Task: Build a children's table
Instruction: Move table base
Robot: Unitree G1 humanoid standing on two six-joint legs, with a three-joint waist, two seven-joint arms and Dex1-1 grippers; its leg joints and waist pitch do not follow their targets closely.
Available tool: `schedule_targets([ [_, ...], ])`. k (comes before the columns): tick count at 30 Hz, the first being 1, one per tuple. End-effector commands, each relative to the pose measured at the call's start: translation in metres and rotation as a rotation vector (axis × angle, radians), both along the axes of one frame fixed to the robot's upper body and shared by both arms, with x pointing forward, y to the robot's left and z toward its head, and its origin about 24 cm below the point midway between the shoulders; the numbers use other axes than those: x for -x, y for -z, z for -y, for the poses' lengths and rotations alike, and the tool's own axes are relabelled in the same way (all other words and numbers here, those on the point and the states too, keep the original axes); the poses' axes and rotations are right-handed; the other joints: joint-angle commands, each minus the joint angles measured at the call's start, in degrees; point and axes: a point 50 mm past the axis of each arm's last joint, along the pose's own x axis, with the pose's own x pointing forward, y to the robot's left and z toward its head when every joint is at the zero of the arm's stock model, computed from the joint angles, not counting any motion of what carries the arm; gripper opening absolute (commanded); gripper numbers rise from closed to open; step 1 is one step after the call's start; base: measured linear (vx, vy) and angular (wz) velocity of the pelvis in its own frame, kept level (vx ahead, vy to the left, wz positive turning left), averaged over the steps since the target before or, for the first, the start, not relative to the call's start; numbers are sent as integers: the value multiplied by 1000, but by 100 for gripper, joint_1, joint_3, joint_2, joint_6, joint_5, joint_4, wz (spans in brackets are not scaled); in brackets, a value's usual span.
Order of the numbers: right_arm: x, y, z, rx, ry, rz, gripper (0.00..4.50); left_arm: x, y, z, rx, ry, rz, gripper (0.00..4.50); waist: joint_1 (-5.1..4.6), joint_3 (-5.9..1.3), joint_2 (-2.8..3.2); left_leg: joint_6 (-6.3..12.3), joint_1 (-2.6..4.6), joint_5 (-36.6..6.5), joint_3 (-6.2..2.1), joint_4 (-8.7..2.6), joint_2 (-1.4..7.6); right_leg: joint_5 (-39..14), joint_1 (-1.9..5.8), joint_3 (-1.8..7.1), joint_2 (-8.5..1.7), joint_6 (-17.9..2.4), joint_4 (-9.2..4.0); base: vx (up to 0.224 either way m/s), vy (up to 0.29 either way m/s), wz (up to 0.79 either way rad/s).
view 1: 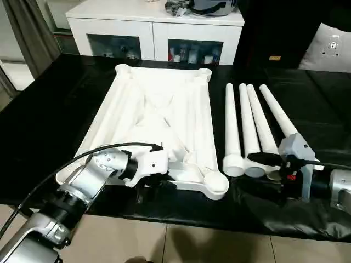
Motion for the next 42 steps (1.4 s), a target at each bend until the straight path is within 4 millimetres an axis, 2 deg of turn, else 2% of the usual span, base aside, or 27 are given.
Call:
schedule_targets([
  [1, -4, -4, 1, -4, 25, 32, 450, 0, -4, -4, 21, -34, 8, 3, 19, -290, -77, 404, 48, -712, -117, -397, 416, -123, 207, 270, -534, -1429, -436, 0, 0, 0],
  [7, -7, 0, -2, 25, 65, 17, 450, 1, -5, -6, 36, -75, 6, 3, 4, -289, -84, 422, 49, -689, -116, -400, 410, -87, 217, 267, -525, -1418, -432, 0, 0, 0],
  [13, -27, 4, -13, 60, 213, -12, 450, -4, -5, -5, 33, -154, 32, 3, -36, -283, -86, 297, 71, -715, -105, -403, 391, -295, 192, 267, -507, -1414, -445, 0, 0, 0],
  [15, -29, 5, -15, 60, 231, -22, 450, -5, -5, -4, 35, -167, 33, 3, -32, -295, -78, 255, 71, -649, -103, -398, 392, -220, 202, 275, -506, -1412, -428, 0, 0, 0],
  [16, -36, 3, -20, 47, 263, -6, 450, -7, -5, -4, 39, -186, 36, 3, -39, -308, -78, 244, 65, -553, -106, -395, 393, 12, 208, 275, -506, -1418, -400, 0, 0, 0],
  [21, -46, 0, -31, 29, 289, 19, 450, -8, -5, -4, 37, -211, 41, 3, -40, -317, -75, 251, 61, -491, -98, -387, 387, 226, 216, 278, -508, -1400, -381, 0, 0, 0],
  [29, -62, 4, -44, 39, 377, -16, 450, -11, -3, -8, 25, -269, 46, 3, -64, -318, -50, 90, 75, -529, -98, -399, 377, 179, 215, 277, -497, -1391, -376, 0, 0, 0],
  [30, -69, 2, -50, 22, 387, 12, 450, -10, -4, -8, 27, -267, 50, 3, -68, -318, -58, 79, 66, -512, -95, -399, 374, 235, 216, 278, -495, -1381, -371, 0, 0, 0],
  [33, -79, 1, -50, 48, 483, 46, 450, -8, -6, -6, 48, -246, 52, 3, -112, -322, -59, 31, 64, -473, -93, -403, 359, 247, 205, 272, -492, -1397, -362, 0, 0, 0],
  [34, -82, -1, -50, 49, 502, 78, 450, -8, -6, -6, 54, -246, 54, 44, -112, -326, -54, 2, 73, -474, -89, -401, 367, 272, 204, 276, -495, -1381, -362, 0, 0, 0],
  [37, -93, 3, -47, 70, 615, -48, 450, -7, -12, -4, 95, -239, 38, 58, -126, -326, -44, 0, 78, -371, -85, -396, 350, 415, 210, 279, -473, -1401, -351, 0, 0, 0],
  [38, -94, 3, -48, 67, 615, -55, 450, -6, -12, -3, 98, -234, 40, 84, -121, -337, -37, -7, 74, -362, -89, -391, 357, 483, 219, 277, -484, -1433, -340, 0, 0, 0],
  [40, -98, 2, -50, 87, 605, -51, 450, -6, -16, -2, 125, -222, 43, 84, -112, -342, -25, -16, 74, -317, -85, -383, 356, 645, 222, 274, -476, -1426, -324, 0, 0, 0],
  [42, -102, 2, -50, 113, 624, -42, 450, -4, -21, -1, 146, -204, 44, 109, -102, -337, -32, -30, 73, -336, -82, -385, 355, 655, 226, 273, -482, -1433, -324, 0, 0, 0],
])
